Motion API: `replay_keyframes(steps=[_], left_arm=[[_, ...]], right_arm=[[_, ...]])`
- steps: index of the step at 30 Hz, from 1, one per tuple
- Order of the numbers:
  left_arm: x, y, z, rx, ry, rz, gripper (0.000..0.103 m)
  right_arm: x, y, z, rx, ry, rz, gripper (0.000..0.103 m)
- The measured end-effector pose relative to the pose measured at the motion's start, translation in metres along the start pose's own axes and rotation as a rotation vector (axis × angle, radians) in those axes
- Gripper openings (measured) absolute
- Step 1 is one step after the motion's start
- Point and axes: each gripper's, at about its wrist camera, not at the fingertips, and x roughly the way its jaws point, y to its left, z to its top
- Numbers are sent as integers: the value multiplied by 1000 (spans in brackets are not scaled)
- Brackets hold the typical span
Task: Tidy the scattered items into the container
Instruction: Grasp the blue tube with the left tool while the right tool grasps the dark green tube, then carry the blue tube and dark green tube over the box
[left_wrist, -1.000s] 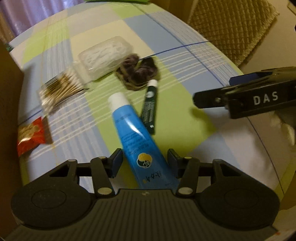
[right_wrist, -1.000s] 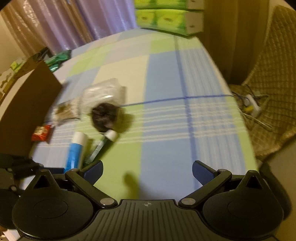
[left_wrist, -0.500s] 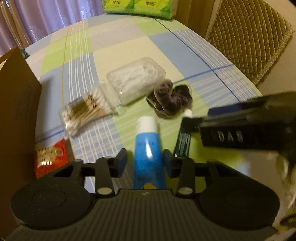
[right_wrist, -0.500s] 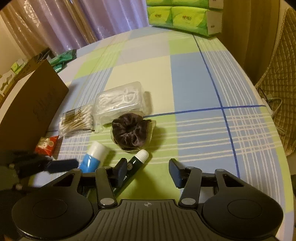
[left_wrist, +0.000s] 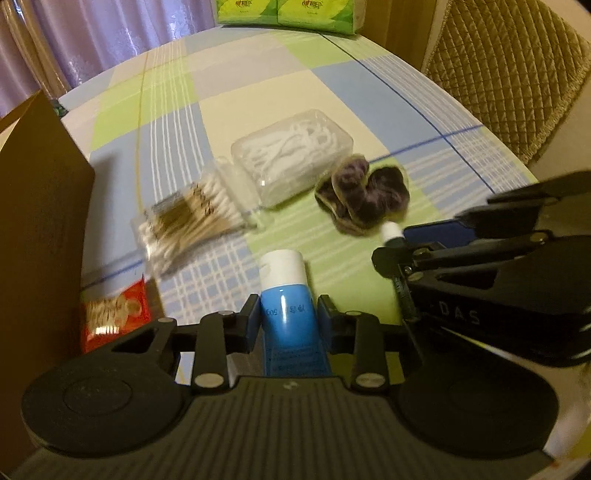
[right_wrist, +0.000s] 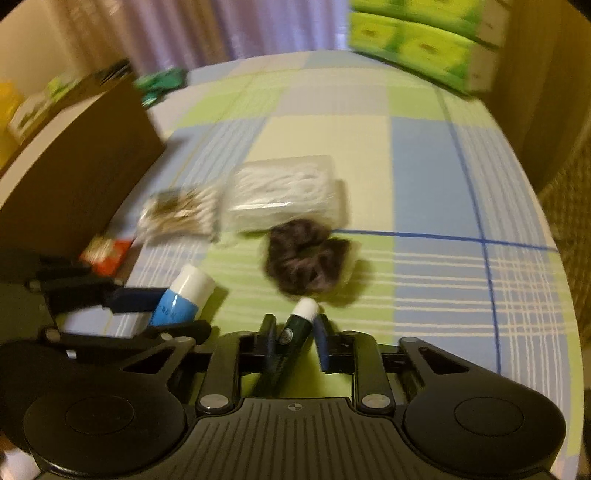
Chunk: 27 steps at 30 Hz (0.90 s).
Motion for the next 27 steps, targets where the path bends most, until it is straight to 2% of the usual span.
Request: replay_keyframes(steps=[4, 6, 12, 16, 19, 24, 27], left_arm=[[-11, 4, -15, -49, 34, -11, 27], [-16, 4, -24, -58, 42, -4, 28], [-17, 7, -28, -95, 36, 7, 31], [-14, 7, -25, -95, 22, 16, 32], [-15, 8, -28, -108, 9, 0, 26], [-23, 2, -37, -105, 21, -5, 25], [-33, 0, -46, -112, 1, -15, 25]], right_arm=[[-6, 17, -19, -198, -2, 23, 14], [-9, 21, -27, -247, 7, 31, 14], [-6, 24, -29, -238, -2, 16, 22], [-4, 26, -27, -245, -8, 9, 23], [-6, 25, -29, -259, -6, 12, 14], [-14, 21, -35, -198, 1, 44, 13], [-25, 15, -40, -127, -7, 94, 13]])
